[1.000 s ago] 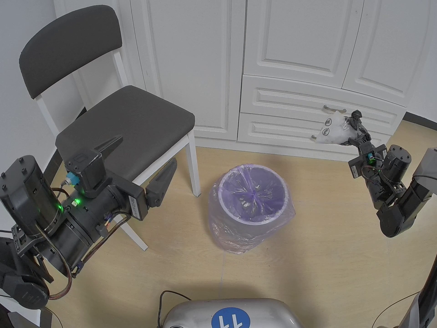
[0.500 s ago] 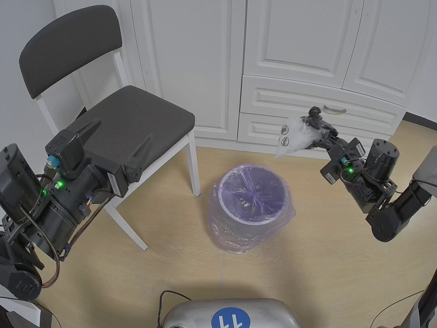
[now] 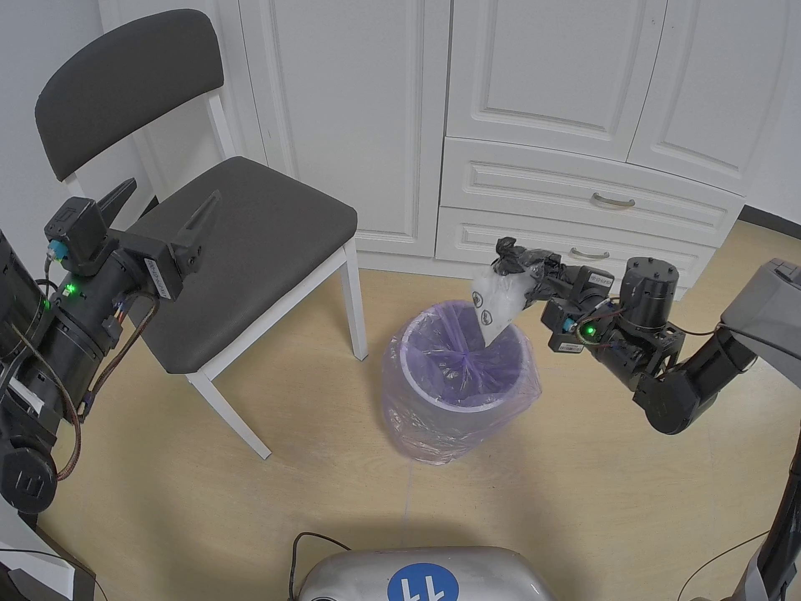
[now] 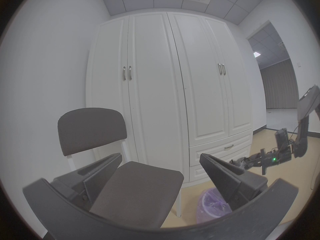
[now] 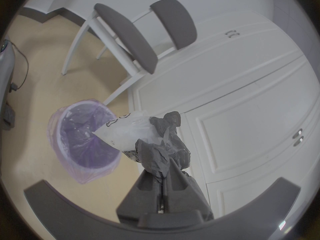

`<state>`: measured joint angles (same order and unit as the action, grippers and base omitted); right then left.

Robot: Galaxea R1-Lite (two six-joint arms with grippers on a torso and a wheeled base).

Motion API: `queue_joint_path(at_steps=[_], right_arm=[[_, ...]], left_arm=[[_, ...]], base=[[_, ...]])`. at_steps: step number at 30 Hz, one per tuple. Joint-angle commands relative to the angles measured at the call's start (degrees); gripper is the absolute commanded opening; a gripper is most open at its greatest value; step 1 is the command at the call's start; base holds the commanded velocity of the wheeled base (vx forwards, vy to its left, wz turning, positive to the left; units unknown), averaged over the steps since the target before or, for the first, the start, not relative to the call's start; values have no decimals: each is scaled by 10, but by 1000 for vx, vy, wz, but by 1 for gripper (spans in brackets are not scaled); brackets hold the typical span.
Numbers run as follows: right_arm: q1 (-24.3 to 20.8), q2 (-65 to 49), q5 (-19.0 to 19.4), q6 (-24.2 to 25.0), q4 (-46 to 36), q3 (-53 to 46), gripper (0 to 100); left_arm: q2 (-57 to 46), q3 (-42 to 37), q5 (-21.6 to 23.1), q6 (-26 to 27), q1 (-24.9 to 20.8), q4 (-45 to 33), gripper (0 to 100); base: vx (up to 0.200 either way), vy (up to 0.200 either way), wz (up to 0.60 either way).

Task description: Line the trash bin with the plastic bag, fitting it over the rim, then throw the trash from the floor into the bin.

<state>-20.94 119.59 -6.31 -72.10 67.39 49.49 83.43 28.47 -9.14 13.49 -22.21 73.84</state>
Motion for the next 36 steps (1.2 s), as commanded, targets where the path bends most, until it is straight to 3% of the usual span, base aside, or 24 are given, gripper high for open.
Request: queue_joint_path(at_steps=[1, 9, 20, 36], right_arm=[[-14, 65, 0, -9, -9, 24, 0], [-31, 143, 0, -7, -5, 69, 0], [-16, 231, -3, -7, -13, 177, 0], [-1, 284, -3, -7, -5, 191, 0]], left_arm=[[1, 1, 23, -17, 20, 1, 100], [2, 3, 58, -37, 48, 0, 100], [8, 2, 61, -37, 53, 0, 100], [8, -3, 62, -35, 51, 1, 100]], base=[[0, 0, 0], [0, 0, 0], [0, 0, 0], [0, 0, 0]])
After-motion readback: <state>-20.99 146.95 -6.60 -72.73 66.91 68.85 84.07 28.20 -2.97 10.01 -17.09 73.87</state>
